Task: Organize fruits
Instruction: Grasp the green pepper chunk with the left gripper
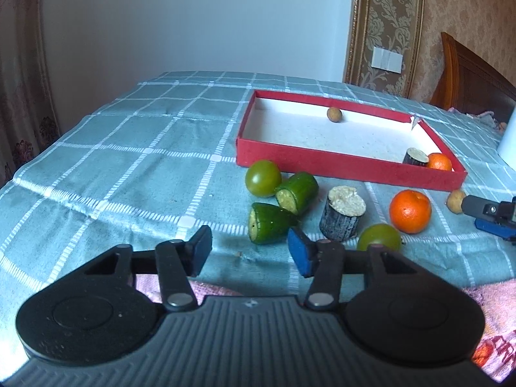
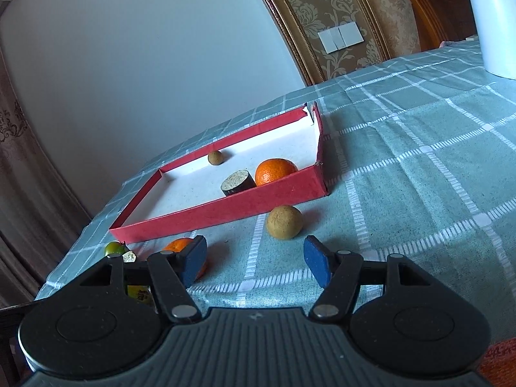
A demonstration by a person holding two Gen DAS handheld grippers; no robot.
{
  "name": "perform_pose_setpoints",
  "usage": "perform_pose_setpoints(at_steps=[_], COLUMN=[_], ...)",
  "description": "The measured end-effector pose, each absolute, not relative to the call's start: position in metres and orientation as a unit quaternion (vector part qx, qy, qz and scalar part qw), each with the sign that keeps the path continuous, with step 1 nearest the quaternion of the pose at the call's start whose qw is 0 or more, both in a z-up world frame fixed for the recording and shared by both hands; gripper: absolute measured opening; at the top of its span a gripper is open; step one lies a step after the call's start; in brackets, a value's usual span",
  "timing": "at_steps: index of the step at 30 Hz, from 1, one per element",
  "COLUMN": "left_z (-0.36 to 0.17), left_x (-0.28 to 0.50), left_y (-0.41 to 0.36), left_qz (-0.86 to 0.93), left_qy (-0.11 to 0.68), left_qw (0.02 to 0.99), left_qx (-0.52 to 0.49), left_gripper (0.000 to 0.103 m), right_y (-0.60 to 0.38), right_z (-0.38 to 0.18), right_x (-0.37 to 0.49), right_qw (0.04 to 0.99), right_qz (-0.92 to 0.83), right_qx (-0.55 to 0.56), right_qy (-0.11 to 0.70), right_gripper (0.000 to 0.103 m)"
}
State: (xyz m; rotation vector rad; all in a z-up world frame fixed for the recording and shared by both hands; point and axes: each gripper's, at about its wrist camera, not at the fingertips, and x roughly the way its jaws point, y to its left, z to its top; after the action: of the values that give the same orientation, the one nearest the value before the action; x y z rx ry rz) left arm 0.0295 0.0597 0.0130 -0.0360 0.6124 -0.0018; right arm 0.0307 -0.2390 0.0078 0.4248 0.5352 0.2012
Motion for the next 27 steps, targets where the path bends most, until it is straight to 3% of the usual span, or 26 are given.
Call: perform_pose_setpoints(at_steps=[4,27], left_z=[0.011,0.004], left_x=[0.037,0.054], left_y=[0.052,0.048], left_qz=[-0.014,-0.009], left_qy=[0.311,0.313], left_qw=[0.950,0.950], left_qx=[-0.010,-0.002], left_gripper=[0.031,0.031], right_y=[-0.240,-0.240], right_z=[0.008,0.008], right_x=[0.030,0.030], right_qw=[0.937,0.936], right_qz=[0.099,0.100], right_qx=[0.212,0.214], right_qy=[0.260,0.260], right_gripper=[0.066,0.066])
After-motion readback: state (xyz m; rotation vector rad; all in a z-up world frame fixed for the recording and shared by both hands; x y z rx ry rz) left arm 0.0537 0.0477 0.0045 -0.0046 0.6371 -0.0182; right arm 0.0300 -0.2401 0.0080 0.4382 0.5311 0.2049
